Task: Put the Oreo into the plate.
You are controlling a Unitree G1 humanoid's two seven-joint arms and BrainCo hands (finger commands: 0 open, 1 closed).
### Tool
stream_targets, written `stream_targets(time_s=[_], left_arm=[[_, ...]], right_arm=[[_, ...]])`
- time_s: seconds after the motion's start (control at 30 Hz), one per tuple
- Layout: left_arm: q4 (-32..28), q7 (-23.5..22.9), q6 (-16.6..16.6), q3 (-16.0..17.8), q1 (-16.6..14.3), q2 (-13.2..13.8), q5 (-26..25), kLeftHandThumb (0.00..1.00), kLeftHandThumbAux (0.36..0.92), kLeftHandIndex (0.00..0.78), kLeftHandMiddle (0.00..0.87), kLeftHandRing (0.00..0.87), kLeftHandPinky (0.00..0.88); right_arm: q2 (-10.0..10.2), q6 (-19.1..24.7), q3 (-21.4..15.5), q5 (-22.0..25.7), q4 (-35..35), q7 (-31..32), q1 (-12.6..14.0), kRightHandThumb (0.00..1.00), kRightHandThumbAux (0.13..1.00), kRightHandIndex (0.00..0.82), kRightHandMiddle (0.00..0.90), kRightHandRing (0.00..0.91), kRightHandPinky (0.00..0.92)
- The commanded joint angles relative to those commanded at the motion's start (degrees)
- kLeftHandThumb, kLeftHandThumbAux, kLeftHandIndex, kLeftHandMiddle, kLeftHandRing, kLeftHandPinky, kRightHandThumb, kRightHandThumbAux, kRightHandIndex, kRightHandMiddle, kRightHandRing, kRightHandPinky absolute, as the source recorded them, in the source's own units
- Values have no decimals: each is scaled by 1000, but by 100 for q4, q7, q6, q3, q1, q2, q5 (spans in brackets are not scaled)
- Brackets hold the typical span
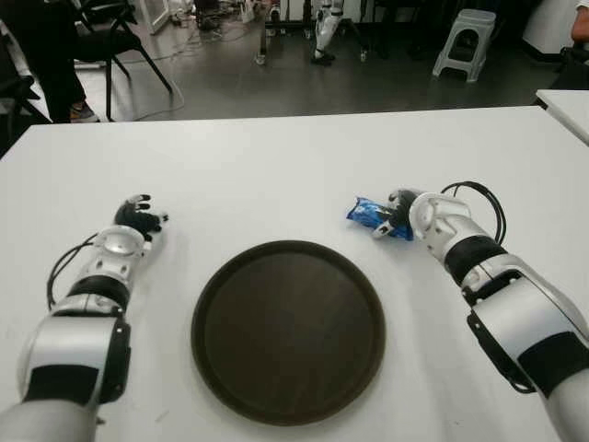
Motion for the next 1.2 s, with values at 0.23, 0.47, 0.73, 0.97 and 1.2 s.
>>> stream_targets(time_s=[0.23,0.47,0.73,0.97,1.2], left_arm=[[-3,-2,-7,-27,-2,1,19,204,755,120,151,175,176],[-10,-17,-19,31,4,-16,-45,229,757,125,154,175,179],[2,-21,-5,40,11,-16,-49,258,752,115,128,145,146],[6,-43,20,0,0,-4,-6,233,757,102,115,147,177],[0,-62,-9,-31,7,4,13,194,757,82,112,145,161]], right_arm=[[16,-28,41,-29,18,-9,-3,0,644,44,69,20,0],[7,-135,124,-87,29,-23,10,0,662,44,75,26,0],[-21,-303,183,-138,35,-163,36,0,703,47,88,40,0],[-80,-654,122,-88,-26,-568,132,0,765,56,103,65,4],[-150,-1255,-7,-28,-99,-1457,317,10,915,213,250,255,198]])
